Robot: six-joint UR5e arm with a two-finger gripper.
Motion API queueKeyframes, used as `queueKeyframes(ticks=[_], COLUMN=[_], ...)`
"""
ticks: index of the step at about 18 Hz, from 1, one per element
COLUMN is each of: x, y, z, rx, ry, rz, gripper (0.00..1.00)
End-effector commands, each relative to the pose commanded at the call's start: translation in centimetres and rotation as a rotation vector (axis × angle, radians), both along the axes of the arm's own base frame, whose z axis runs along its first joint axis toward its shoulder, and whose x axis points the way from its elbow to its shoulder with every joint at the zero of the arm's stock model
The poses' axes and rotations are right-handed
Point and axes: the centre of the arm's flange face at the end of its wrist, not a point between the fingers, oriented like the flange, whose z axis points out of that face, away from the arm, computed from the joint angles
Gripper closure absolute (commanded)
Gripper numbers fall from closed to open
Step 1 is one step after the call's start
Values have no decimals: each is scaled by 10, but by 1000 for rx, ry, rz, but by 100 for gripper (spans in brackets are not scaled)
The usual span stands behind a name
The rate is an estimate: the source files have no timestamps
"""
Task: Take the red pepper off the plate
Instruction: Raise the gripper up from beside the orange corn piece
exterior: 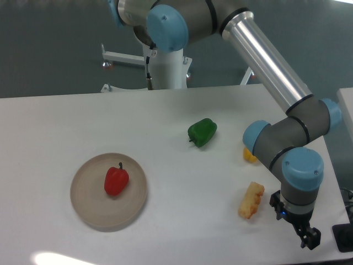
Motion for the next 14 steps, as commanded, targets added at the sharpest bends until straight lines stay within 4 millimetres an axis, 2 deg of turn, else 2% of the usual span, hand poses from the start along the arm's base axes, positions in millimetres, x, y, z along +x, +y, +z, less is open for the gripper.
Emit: queueKeyframes(ticks=[2,8,12,14], x=[2,14,39,61], y=[0,-6,-10,-8], z=[-3,7,17,27], rx=[-3,-5,-2,-3], ry=[-8,-24,-50,-61], rz=[1,35,91,98], gripper=[0,0,0,0])
